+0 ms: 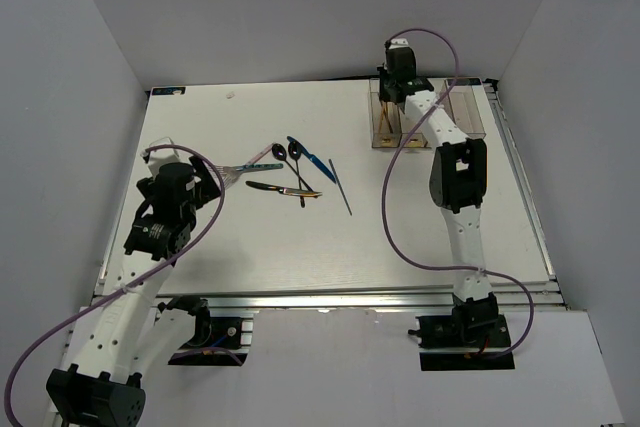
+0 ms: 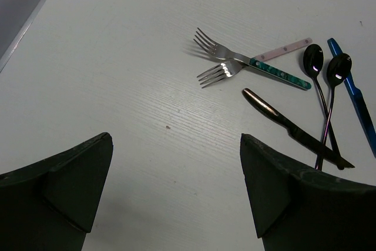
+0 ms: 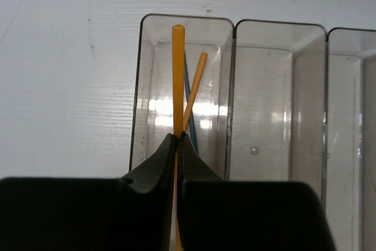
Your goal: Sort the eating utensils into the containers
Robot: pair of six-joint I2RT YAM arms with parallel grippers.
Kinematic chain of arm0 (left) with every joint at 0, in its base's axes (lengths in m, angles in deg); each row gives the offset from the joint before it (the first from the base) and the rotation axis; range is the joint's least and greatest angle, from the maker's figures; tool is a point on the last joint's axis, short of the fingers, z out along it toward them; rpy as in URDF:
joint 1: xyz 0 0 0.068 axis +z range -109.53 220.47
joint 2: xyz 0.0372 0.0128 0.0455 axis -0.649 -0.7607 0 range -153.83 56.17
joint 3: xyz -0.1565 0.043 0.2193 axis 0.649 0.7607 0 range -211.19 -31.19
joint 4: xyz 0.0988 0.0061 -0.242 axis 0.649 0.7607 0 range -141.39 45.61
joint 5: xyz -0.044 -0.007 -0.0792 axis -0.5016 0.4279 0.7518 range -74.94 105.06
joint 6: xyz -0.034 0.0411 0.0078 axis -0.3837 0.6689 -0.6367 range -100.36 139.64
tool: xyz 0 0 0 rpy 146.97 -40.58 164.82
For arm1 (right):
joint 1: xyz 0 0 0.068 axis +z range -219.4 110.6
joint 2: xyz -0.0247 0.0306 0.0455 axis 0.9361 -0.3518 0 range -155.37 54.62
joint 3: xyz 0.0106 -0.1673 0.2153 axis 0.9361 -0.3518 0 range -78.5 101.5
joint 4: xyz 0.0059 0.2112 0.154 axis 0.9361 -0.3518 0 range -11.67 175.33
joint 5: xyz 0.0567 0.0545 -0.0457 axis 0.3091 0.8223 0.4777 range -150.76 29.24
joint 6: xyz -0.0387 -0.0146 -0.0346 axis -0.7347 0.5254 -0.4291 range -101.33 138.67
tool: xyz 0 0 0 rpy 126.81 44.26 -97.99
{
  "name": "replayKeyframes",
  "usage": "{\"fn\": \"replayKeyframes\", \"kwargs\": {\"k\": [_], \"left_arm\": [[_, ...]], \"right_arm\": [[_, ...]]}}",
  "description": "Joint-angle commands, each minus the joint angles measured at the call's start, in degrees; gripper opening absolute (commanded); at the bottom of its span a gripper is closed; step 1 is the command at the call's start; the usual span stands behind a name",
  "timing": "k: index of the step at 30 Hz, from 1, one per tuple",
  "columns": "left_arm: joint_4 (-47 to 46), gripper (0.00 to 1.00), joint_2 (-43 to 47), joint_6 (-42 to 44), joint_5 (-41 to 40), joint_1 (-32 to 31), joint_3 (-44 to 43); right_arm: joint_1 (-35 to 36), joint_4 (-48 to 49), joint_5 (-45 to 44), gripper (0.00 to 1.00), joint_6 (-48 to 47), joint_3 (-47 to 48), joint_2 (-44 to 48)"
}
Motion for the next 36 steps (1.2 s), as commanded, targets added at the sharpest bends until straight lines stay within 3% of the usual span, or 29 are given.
{"fn": "replayKeyframes", "kwargs": {"k": [1,3,4,9,14,16,18,22,26,36], "left_arm": [[-1.35,0.98,0.23,0.67,1.07,-0.41,0.25],[-1.35,0.98,0.49,0.67,1.16,-0.84,0.25],[-1.35,0.98,0.58,0.67,1.07,-0.85,0.34],[-1.26,0.98,1.19,0.67,0.81,-1.2,0.25],[-1.08,0.98,1.28,0.58,0.28,-1.11,0.25],[-0.82,0.98,1.63,0.41,-0.33,-1.2,0.07],[-0.64,0.98,1.9,0.23,-1.03,-1.11,0.07],[-0.21,0.98,2.69,-0.12,-2.18,-1.11,-0.01],[0.15,0.98,3.65,-0.56,-3.49,-1.11,-0.1],[0.15,0.98,4.1,-0.56,-3.23,-1.29,-0.01]], "right_arm": [[0.43,3.96,1.08,0.05,-0.27,1.01,0.41],[0.52,3.97,0.91,0.18,0.17,0.55,0.67],[0.52,3.53,0.47,0.32,0.35,0.64,0.76],[0.6,0.54,0.12,0.55,1.92,0.03,4.35],[3.84,-2.27,1.86,0.55,7.71,-11.02,14.71],[6.57,-0.96,2.14,0.55,8.52,-23.66,22.1],[12.01,0.01,0.74,0.55,9.4,-34.01,27.71],[20.54,-1.75,-6.11,0.53,14.4,-42.84,30.82],[25.47,-4.46,-8.14,0.49,17.48,-45.5,29.34],[25.92,-5.44,-5.16,0.49,12.75,-46.3,25.64]]}}
